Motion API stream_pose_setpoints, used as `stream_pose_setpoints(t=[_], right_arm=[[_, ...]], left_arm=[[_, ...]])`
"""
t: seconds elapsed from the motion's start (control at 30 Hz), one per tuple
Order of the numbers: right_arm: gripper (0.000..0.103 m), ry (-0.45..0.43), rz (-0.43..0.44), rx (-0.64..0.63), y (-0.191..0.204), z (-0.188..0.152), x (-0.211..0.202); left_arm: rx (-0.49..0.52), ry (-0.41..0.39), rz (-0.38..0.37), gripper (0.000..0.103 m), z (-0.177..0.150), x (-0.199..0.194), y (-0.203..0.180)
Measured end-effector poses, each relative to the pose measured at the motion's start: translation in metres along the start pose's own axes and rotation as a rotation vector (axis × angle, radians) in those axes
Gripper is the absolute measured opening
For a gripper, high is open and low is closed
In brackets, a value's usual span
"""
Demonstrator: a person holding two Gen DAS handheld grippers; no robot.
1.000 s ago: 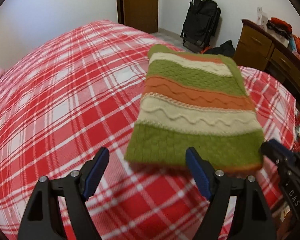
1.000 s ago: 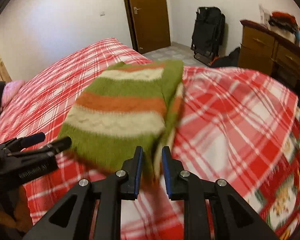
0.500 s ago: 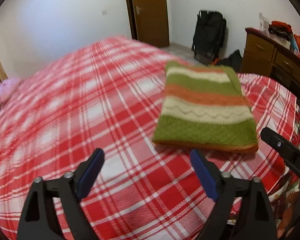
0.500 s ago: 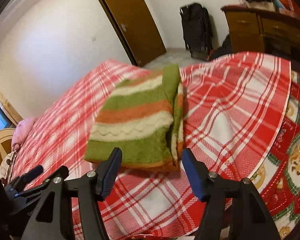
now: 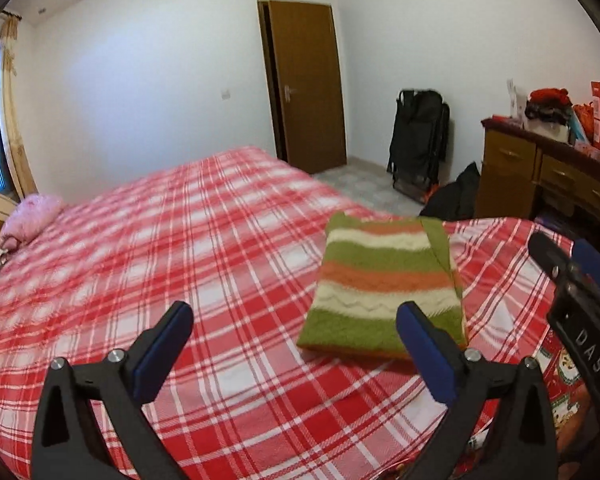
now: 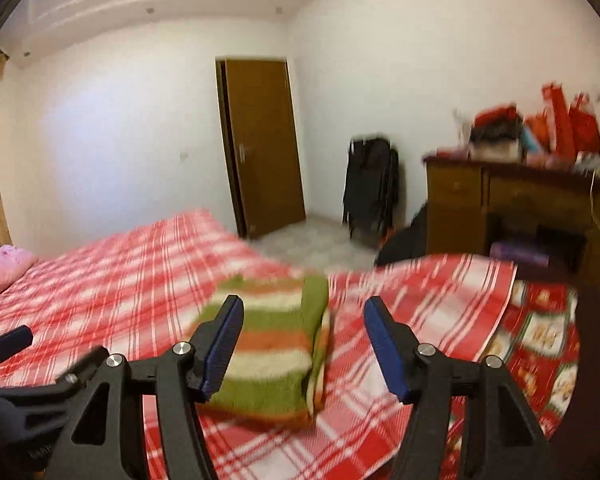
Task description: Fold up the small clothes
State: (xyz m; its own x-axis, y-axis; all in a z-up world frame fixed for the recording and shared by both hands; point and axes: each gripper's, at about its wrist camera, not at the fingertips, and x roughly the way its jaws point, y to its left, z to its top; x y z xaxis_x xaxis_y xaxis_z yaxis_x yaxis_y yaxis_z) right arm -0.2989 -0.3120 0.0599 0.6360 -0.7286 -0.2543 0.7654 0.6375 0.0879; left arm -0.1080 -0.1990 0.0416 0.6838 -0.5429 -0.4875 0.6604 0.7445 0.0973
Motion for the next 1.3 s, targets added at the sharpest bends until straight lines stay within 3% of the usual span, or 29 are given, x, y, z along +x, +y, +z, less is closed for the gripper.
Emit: stream_pose_setpoints(t=[0.13, 0.43, 1.3], right_arm=[[0.077, -0.051, 0.007, -0.013, 0.006, -0.001, -0.013], [0.077, -0.054, -0.008, 0.014, 0.001, 0.0, -0.013], [0.077, 0.0, -0.006, 0.021, 0.002, -0.008, -0.004]], left_arm=[[-0.003, -0.038, 0.0, 0.103, 0.002, -0.011, 0.0], [-0.013, -0.041, 0.004, 0.103, 0.002, -0.013, 0.001], [-0.024, -0.017, -0.02, 0.103, -0.007, -0.004, 0.003]])
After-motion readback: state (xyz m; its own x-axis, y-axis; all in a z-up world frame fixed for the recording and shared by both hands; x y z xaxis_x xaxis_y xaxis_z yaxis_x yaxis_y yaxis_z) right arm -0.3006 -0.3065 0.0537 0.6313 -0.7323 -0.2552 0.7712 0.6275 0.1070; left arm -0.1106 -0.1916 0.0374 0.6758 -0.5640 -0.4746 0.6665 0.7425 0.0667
